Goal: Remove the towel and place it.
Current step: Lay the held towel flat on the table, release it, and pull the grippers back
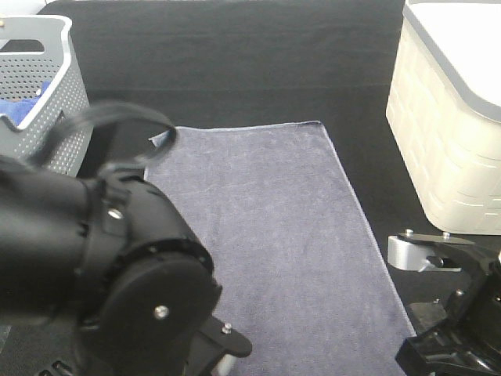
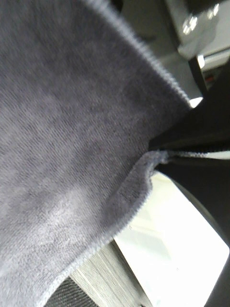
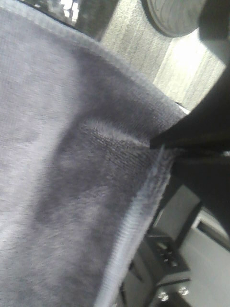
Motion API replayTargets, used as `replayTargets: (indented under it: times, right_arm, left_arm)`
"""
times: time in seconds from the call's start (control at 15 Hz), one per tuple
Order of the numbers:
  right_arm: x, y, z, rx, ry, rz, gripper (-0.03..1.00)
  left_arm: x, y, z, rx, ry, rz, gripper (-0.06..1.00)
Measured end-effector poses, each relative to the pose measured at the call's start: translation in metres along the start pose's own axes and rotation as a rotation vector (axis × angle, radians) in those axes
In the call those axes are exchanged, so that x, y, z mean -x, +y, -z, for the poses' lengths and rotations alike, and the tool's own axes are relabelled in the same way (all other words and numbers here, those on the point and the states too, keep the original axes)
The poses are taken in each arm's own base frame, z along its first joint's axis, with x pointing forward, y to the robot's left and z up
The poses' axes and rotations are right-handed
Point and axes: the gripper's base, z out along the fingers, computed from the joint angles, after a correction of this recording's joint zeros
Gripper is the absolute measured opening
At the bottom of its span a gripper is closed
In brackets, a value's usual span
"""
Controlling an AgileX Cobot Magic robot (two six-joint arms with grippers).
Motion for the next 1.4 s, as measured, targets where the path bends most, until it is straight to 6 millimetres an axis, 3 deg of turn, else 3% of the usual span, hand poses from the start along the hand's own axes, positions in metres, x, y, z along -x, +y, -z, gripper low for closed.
replayTargets:
  times: [0.27, 0.47, 0.6, 0.73, 0.8, 0.87, 0.93, 1.0, 1.13, 1.27, 1.4]
  right_arm:
    - [0.002, 0.000, -0.001, 0.005, -0.025, -0.007, 0.00]
    - [0.003, -0.003, -0.010, 0.009, 0.014, -0.036, 0.00]
    - [0.007, -0.005, -0.019, 0.016, 0.067, -0.056, 0.00]
    - [0.009, -0.007, -0.027, 0.018, 0.111, -0.065, 0.00]
    - [0.010, -0.009, -0.030, 0.018, 0.133, -0.074, 0.03]
    - [0.010, -0.009, -0.030, 0.018, 0.133, -0.074, 0.12]
    - [0.010, -0.008, -0.030, 0.026, 0.142, -0.079, 0.27]
    - [0.009, -0.007, -0.030, 0.034, 0.151, -0.084, 0.50]
    - [0.008, -0.005, -0.030, 0.050, 0.160, -0.093, 0.86]
    - [0.007, -0.004, -0.030, 0.065, 0.178, -0.101, 0.95]
    - [0.005, -0.003, -0.027, 0.070, 0.175, -0.094, 0.96]
  left_arm:
    - [0.015, 0.008, -0.019, 0.030, 0.043, 0.037, 0.01]
    - [0.026, 0.024, -0.017, 0.005, 0.042, 0.086, 0.02]
    - [0.025, 0.023, -0.016, -0.012, 0.048, 0.070, 0.03]
    - [0.025, 0.022, -0.016, -0.019, 0.050, 0.069, 0.10]
    - [0.025, 0.022, -0.016, -0.022, 0.051, 0.069, 0.24]
    - [0.025, 0.022, -0.016, -0.023, 0.053, 0.069, 0.38]
    - [0.024, 0.022, -0.016, -0.023, 0.057, 0.069, 0.53]
    - [0.024, 0.022, -0.016, -0.020, 0.064, 0.069, 0.68]
    - [0.021, 0.023, -0.016, -0.009, 0.093, 0.069, 0.80]
    - [0.020, 0.023, -0.016, -0.005, 0.104, 0.067, 0.82]
    - [0.020, 0.023, -0.016, -0.004, 0.107, 0.067, 0.82]
